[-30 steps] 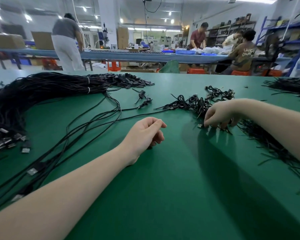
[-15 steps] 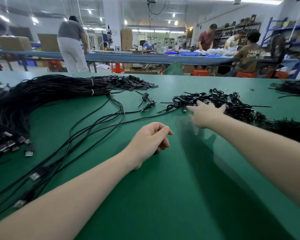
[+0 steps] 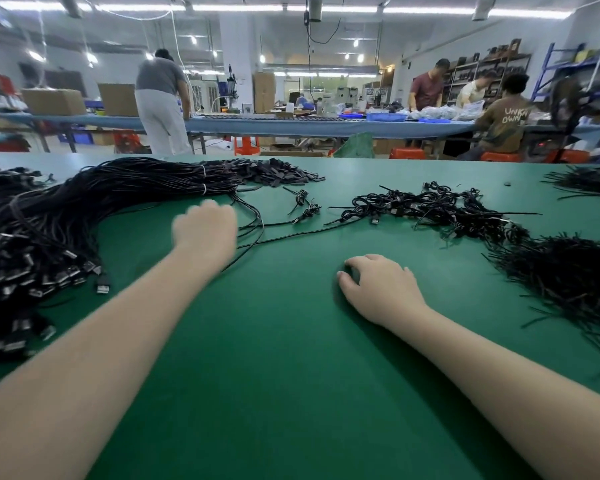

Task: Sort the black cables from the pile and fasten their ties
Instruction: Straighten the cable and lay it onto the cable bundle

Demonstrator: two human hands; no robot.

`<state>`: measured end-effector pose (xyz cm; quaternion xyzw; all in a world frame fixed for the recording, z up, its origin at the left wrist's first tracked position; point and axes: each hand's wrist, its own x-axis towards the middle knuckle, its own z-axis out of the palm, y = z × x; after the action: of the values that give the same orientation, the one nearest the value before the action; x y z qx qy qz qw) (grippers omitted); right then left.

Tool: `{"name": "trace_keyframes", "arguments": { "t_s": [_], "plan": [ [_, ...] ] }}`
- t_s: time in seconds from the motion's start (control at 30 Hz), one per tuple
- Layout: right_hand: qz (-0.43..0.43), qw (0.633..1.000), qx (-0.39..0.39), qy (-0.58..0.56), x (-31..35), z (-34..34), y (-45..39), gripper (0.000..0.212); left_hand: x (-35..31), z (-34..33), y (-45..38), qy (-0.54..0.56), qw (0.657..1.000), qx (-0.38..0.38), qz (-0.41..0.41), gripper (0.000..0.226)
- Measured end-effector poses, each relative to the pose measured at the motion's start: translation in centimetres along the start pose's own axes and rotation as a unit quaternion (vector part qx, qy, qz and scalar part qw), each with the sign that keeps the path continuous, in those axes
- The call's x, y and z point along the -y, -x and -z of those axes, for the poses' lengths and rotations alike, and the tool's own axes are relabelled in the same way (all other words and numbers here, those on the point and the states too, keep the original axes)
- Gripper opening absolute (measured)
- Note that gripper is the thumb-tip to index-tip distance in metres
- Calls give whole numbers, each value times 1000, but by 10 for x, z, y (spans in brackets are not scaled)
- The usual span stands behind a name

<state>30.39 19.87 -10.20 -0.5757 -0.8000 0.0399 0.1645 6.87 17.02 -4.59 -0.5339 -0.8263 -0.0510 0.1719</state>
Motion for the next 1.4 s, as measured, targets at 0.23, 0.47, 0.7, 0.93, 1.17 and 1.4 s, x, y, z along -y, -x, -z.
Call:
{"name": "trace_keyframes", "arguments": {
  "t_s": [0.23, 0.47, 0.7, 0.93, 1.17, 1.4],
  "plan": [
    [3, 1000, -2, -7, -1, 0, -2, 41, 62, -9, -15, -27, 968, 205, 143, 14],
    [1, 1000, 3, -7, -1, 0, -1, 41, 68, -4, -15, 121, 941, 270, 162, 28],
    [7, 1000, -7, -9, -1, 1, 0, 41, 65, 26, -21, 129, 977, -45, 164, 18],
    [207, 930, -234, -194, 10, 8, 10, 67, -28, 66, 20, 386, 885, -31, -257, 8],
    [132, 896, -240, -350, -3, 12, -4, 14, -54, 47, 24, 459, 845, 90, -259, 9],
    [-61, 852, -295, -429, -27, 12, -17, 15, -3, 43, 0, 580, 783, 174, -142, 18]
  ]
}}
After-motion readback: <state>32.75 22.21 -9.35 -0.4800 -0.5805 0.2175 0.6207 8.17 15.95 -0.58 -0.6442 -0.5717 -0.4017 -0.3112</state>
